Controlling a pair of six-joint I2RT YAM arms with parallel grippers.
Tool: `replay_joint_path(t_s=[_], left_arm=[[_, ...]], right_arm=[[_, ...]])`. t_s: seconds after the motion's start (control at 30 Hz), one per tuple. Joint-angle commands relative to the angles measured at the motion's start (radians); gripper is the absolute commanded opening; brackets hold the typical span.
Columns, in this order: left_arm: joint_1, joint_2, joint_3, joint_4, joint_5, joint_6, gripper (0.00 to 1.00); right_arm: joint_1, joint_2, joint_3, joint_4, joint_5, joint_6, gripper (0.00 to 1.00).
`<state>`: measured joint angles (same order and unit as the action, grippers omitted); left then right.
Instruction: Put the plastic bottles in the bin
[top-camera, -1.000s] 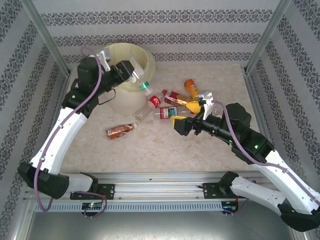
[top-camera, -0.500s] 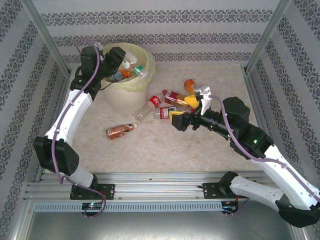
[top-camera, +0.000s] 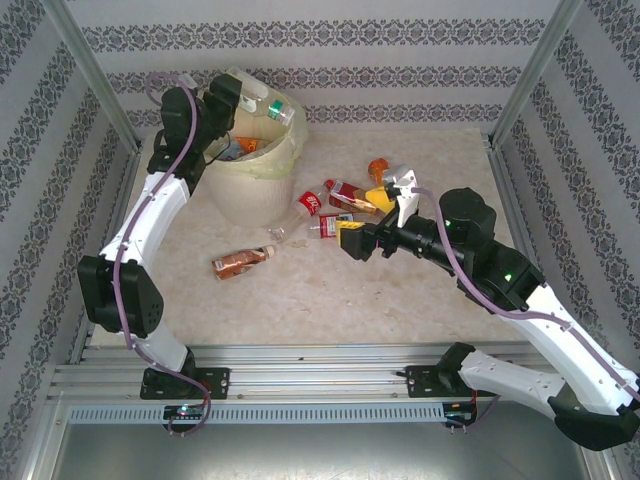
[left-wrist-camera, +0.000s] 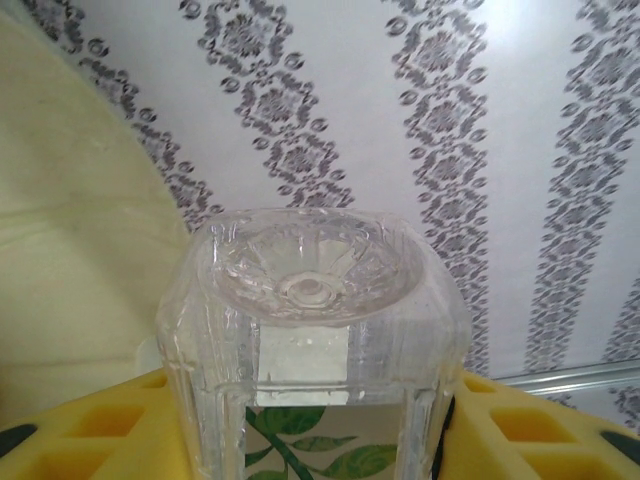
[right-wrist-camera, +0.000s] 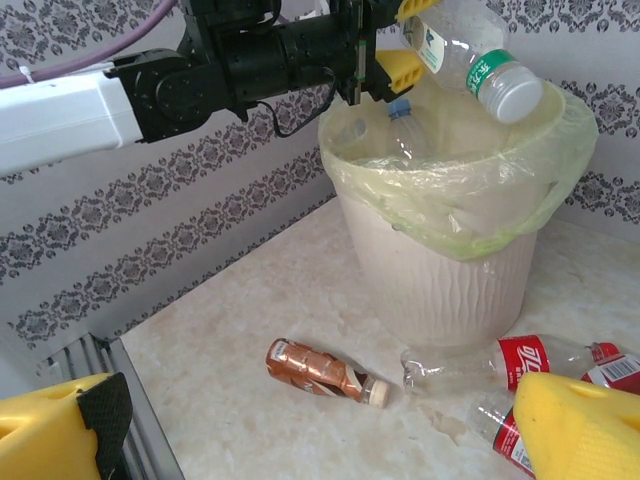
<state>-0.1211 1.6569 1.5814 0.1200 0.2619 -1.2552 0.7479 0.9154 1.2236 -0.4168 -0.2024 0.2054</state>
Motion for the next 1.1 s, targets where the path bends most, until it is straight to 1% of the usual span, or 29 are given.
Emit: replay_joint_path(t_s=[0.0, 0.27, 0.4, 0.5, 0.63, 0.9, 1.07], left_arm=[[0.012, 0.033, 0.061, 0.088, -0.019, -0.039, 0.55], [0.014, 0.072, 0.142, -0.036, -0.133, 0.12, 0.55], [0.016, 0.073, 0.144, -0.075, -0.195, 0.198, 0.56], [0.018, 0.086, 0.171, -0.12, -0.222, 0.273, 0.57], [0.022, 0.127, 0.236, -0.176, -0.221, 0.397, 0.56], [0.026, 0.246, 0.428, -0.289, -0.15, 0.652, 0.55], [0.027, 0.27, 0.457, -0.337, -0.15, 0.783, 0.55]], right_arm=[[-0.01, -0.031, -0.009, 0.008, -0.001, -0.007, 0.98], [-0.009, -0.046, -0.009, -0.023, 0.029, -0.019, 0.98], [-0.01, -0.033, -0.006, -0.033, 0.037, -0.021, 0.98], [-0.009, -0.019, -0.001, -0.031, 0.034, -0.023, 0.98], [-0.009, -0.001, 0.002, -0.024, 0.028, -0.014, 0.98], [-0.009, 0.007, -0.001, -0.03, 0.035, 0.003, 0.98], [-0.009, 0.0, -0.003, -0.045, 0.049, 0.008, 0.98]])
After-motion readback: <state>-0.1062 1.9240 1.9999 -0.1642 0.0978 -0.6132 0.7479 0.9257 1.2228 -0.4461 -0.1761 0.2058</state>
